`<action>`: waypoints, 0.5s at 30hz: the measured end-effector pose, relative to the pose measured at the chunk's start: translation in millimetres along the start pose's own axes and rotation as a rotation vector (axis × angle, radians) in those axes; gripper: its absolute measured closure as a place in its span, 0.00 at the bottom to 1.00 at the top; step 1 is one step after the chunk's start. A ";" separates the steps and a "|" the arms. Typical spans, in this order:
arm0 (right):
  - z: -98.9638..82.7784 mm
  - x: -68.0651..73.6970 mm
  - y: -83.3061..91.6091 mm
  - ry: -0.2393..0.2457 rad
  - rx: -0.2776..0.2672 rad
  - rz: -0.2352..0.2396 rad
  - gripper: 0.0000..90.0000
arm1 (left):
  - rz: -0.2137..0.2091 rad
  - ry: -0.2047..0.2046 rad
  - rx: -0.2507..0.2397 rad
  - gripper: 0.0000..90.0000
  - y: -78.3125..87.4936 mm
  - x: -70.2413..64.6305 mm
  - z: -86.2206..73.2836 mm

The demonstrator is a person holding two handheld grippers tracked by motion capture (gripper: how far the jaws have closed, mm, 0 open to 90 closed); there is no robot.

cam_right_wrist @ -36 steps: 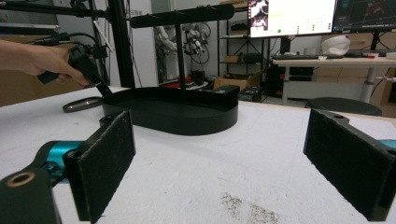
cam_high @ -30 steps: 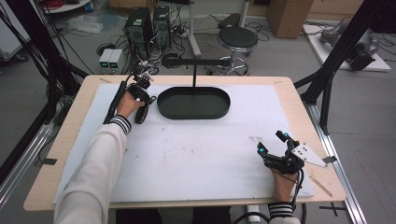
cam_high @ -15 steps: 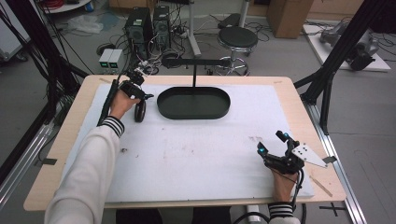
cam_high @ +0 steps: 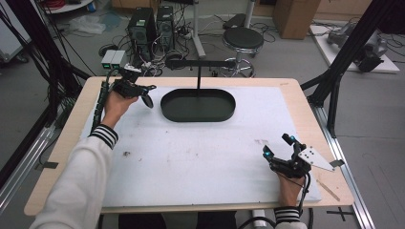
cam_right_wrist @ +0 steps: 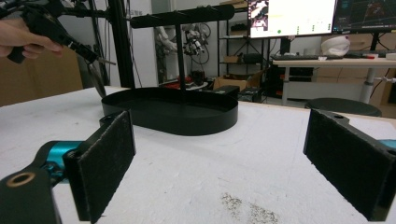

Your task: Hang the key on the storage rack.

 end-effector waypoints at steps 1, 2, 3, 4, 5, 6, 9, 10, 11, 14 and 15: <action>0.1 0.0 0.0 0.000 -0.001 0.000 0.09 | 0.002 -0.005 -0.010 0.97 1.9 -0.8 0.7; 0.0 -0.2 0.0 0.000 0.000 -0.001 0.09 | -0.001 0.002 -0.026 0.97 4.2 -1.6 1.7; 0.0 -0.1 0.0 -0.001 0.000 -0.001 0.09 | -0.007 0.005 -0.034 0.97 5.3 -2.6 2.2; 0.1 0.0 0.0 0.000 -0.001 0.000 0.09 | -0.006 0.004 -0.043 0.97 7.0 -3.5 3.0; 0.0 0.0 0.0 0.000 0.000 0.000 0.09 | -0.002 0.002 -0.055 0.97 8.8 -4.3 4.0; 0.0 -0.2 0.0 0.000 0.000 -0.001 0.09 | -0.004 0.003 -0.069 0.97 11.0 -5.5 5.2; 0.0 -0.1 0.0 0.001 0.000 -0.001 0.09 | -0.010 0.007 -0.122 0.97 19.2 -10.4 10.8; 0.0 -0.2 0.0 0.002 0.000 -0.002 0.09 | -0.023 0.012 -0.136 0.97 21.4 -13.0 12.7; -0.4 0.2 0.1 -0.001 0.004 -0.001 0.09 | -0.026 0.010 -0.145 0.97 23.6 -15.1 14.2; -0.4 0.3 0.0 0.000 0.004 -0.001 0.09 | -0.026 -0.001 -0.178 0.97 30.7 -22.3 19.4; -0.4 0.2 0.0 0.001 0.004 -0.002 0.09 | -0.017 -0.008 -0.190 0.97 33.2 -23.6 21.1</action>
Point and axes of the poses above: each handheld gripper's, and its own axes: y roughly backward along the jaws, z roughly out of its top, x roughly to its left, the point moved 10 cm from there along -y, roughly forward along the jaws, and after that the axes turned 8 degrees about x, right-handed, at the moved point
